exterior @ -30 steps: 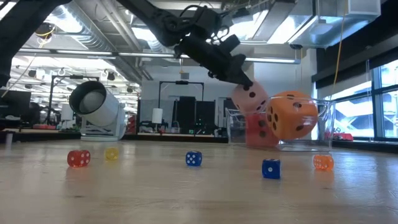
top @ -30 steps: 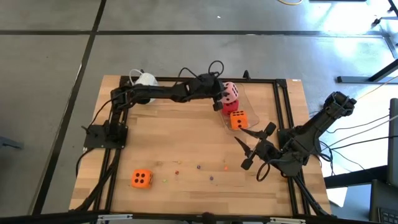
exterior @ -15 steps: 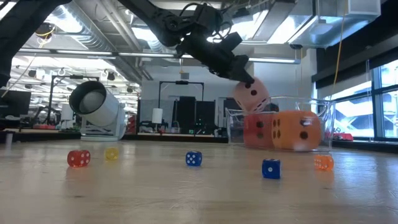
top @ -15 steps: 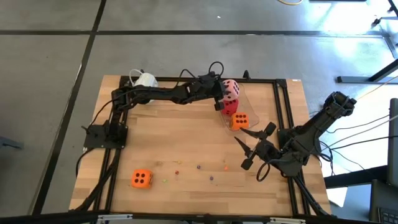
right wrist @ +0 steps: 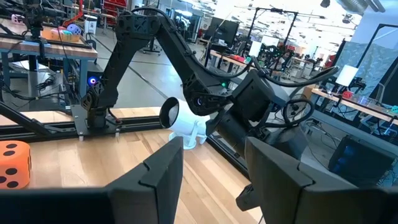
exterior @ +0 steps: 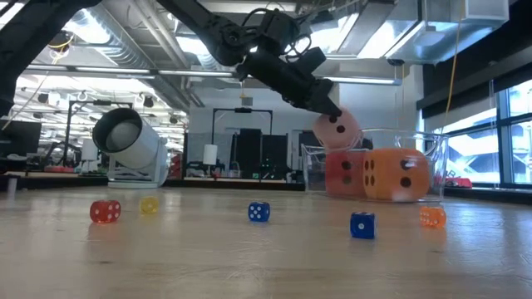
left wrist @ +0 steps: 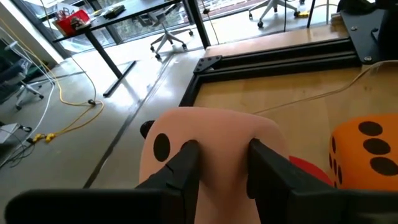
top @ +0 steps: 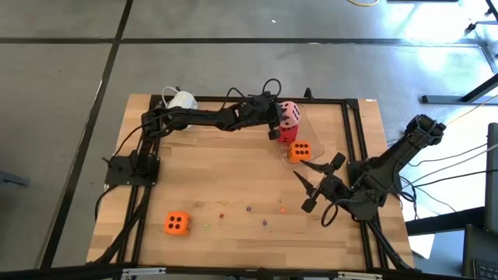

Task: Pick & Place Dice
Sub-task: Put the large pink die in the bin, then put the large orange die in the bin

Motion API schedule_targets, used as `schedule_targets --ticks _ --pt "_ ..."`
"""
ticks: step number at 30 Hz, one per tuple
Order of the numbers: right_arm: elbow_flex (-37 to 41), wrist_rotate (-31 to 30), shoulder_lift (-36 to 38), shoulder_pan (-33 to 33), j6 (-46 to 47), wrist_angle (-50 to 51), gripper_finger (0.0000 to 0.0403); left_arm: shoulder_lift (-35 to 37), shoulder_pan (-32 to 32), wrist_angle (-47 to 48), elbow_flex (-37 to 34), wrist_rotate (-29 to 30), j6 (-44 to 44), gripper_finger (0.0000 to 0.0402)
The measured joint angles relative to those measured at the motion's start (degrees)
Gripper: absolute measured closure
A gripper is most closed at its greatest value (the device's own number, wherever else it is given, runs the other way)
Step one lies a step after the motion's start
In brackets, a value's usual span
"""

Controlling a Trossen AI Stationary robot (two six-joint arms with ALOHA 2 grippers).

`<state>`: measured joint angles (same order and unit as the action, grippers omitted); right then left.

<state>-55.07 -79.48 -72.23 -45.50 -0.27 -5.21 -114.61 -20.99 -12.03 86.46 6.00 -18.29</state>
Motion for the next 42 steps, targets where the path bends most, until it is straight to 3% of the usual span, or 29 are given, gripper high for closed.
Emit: schedule_targets --ticks 14,26,42 --pt "0.0 0.0 0.0 0.0 0.0 -0.4 0.023 0.1 0.3 3.4 0.1 -0.1 1.1 0.023" --pt "0.0 0.1 0.0 0.0 0.0 -0.5 0.023 1.8 2.5 4.2 0.0 0.2 1.2 0.0226" --pt "0.0 1.0 0.0 -1.0 -0.2 -0.7 0.023 2.2 4.2 9.5 5.2 0.3 1.1 0.0222"
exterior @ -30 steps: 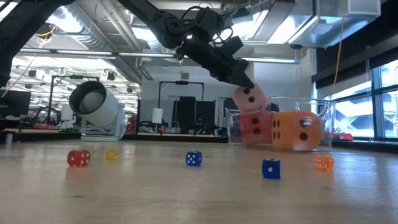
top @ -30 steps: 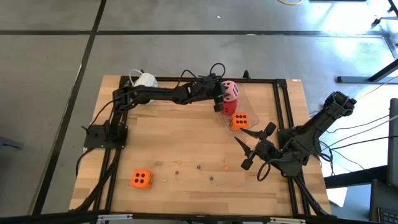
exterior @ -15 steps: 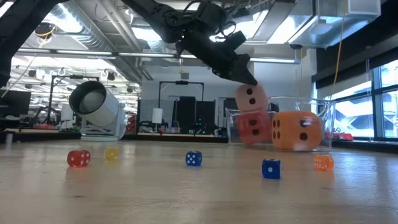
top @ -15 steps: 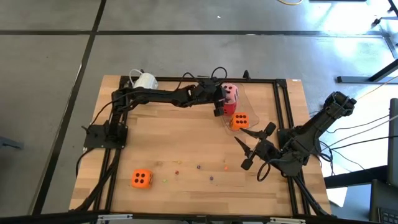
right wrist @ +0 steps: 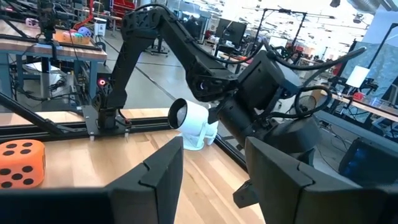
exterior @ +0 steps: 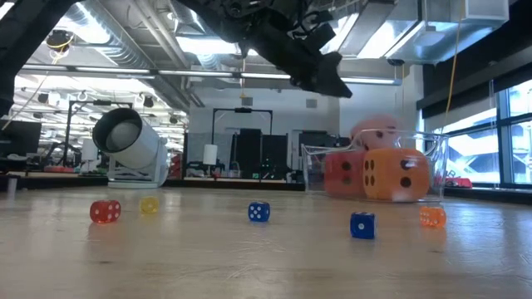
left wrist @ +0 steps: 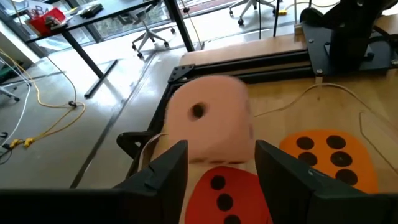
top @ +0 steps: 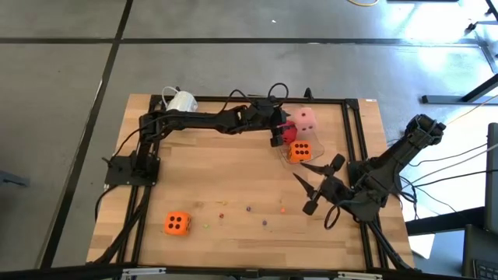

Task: Pick & Place Dice
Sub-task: Put the large orange die in the bin

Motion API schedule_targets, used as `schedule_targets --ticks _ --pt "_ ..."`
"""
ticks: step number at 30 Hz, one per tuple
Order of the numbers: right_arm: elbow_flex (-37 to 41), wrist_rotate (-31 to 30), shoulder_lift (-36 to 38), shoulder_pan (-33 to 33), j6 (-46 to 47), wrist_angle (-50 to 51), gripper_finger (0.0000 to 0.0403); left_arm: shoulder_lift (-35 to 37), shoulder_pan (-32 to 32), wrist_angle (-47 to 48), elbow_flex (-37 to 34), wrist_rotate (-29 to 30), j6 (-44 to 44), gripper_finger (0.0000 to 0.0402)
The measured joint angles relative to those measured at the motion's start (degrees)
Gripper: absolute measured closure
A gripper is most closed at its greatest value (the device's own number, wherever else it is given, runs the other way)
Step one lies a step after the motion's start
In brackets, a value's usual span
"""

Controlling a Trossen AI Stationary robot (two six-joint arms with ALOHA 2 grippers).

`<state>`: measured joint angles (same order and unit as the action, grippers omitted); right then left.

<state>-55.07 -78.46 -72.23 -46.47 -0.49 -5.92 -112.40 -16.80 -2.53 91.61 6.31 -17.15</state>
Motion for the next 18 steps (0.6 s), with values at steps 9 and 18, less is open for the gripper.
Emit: schedule_targets --ticks 9,18 --pt "0.0 -0.7 0.0 -0.9 0.0 0.0 0.023 0.0 0.0 1.4 0.0 0.0 0.0 0.0219" --pt "0.0 -0.2 0.0 -2.1 0.1 0.0 0.023 4.0 0.6 17.5 0.0 0.1 2.7 0.0219"
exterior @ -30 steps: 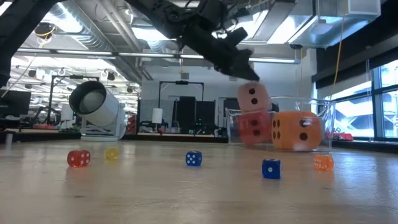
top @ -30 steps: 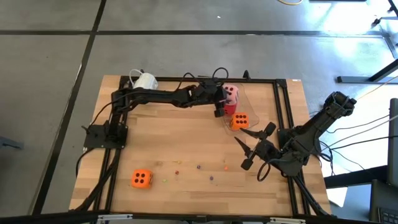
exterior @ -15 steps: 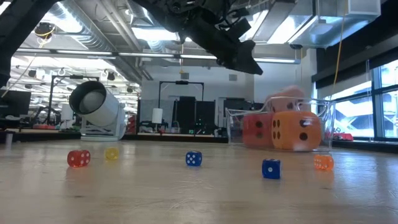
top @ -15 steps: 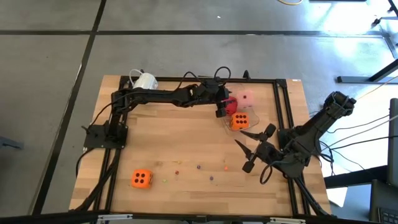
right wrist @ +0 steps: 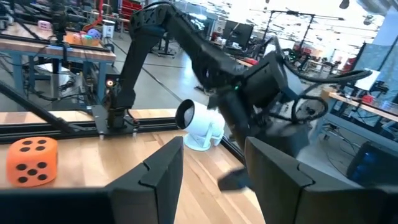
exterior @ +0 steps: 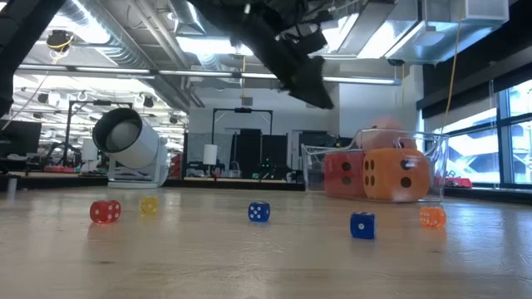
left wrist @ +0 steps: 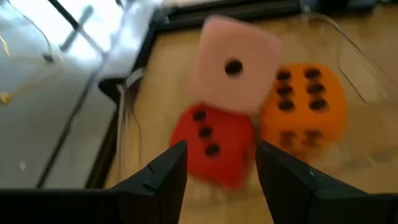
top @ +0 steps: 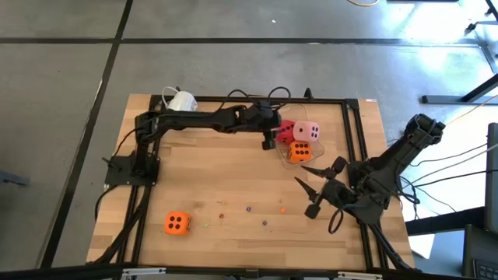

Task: Pick & Place Dice
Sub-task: Put the large orange die in the bin

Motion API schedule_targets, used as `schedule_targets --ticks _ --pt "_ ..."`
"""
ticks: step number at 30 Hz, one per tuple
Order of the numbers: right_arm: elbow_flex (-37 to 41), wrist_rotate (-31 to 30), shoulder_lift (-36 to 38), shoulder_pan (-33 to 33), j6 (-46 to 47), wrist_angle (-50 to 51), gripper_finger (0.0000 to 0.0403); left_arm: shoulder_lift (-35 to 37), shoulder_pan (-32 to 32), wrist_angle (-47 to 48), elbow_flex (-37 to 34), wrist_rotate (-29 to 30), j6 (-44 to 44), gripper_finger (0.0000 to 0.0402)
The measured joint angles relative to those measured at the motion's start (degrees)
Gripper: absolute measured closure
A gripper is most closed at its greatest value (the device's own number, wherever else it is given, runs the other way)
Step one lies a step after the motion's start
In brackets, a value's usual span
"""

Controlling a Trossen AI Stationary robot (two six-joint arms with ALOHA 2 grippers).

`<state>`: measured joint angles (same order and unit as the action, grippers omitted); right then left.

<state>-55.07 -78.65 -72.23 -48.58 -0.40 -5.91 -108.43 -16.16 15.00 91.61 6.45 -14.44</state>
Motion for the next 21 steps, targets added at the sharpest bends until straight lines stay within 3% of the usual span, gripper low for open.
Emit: schedule_targets --ticks 5,10,14,21 --pt "0.0 -2.8 0.0 -1.5 -0.1 0.3 0.023 6.6 0.9 14.0 0.0 -1.1 7.8 0.0219" --pt "0.0 -4.4 0.0 -2.5 -0.1 1.5 0.023 14.4 2.5 23.6 0.0 -8.0 13.8 0.0219" --pt "0.0 -3.2 0.0 -2.9 0.2 2.1 0.023 20.2 5.9 29.6 0.0 -11.1 17.6 0.0219" --pt "0.0 0.5 0.0 -3.1 1.7 2.1 0.023 29.6 14.3 39.4 0.0 -11.4 26.8 0.0219"
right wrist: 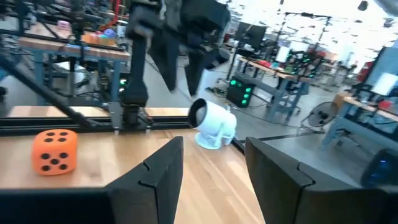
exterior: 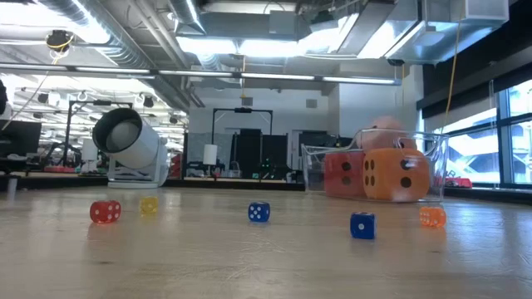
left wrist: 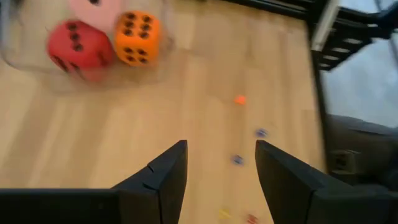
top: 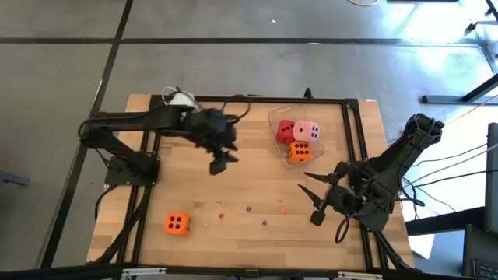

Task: Pick & Place Dice
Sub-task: Put the large orange die in the bin

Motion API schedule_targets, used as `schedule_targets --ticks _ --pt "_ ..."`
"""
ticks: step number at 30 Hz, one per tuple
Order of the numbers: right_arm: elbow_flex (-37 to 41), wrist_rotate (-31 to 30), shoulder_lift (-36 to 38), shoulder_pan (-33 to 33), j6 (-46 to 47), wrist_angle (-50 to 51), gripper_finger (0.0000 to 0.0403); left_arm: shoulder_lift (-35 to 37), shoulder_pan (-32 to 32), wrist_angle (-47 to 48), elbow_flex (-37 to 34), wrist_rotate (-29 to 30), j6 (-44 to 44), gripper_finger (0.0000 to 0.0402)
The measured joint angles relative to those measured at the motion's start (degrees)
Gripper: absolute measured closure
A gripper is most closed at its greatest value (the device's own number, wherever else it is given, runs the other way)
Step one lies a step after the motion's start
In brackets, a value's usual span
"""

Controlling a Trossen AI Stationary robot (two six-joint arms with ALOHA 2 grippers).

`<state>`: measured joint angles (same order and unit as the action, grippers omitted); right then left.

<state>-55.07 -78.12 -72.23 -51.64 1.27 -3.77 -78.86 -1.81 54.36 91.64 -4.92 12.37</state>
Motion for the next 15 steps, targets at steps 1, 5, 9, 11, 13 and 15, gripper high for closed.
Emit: schedule_targets --ticks 1,5,9,11,13,15 --pt "0.0 0.7 0.0 0.0 0.4 0.1 0.023 1.1 1.6 1.3 0.0 0.2 2.2 0.0219" --pt "0.0 3.2 0.0 0.0 2.9 0.6 0.023 4.2 9.3 5.4 0.0 1.5 10.9 0.0219" --pt "0.0 6.8 0.0 0.0 6.4 1.0 0.023 4.8 17.6 7.4 0.0 4.6 19.4 0.0219" --pt "0.0 9.7 0.0 0.0 8.8 1.3 0.023 4.5 21.3 8.0 0.0 5.0 24.8 0.0219" --pt "0.0 13.2 0.0 0.0 11.2 1.5 0.023 4.0 24.8 8.8 0.0 4.8 29.5 0.0219" --pt "0.0 16.9 -0.1 0.0 13.9 1.7 0.023 3.1 27.9 10.0 0.0 3.7 33.5 0.0219"
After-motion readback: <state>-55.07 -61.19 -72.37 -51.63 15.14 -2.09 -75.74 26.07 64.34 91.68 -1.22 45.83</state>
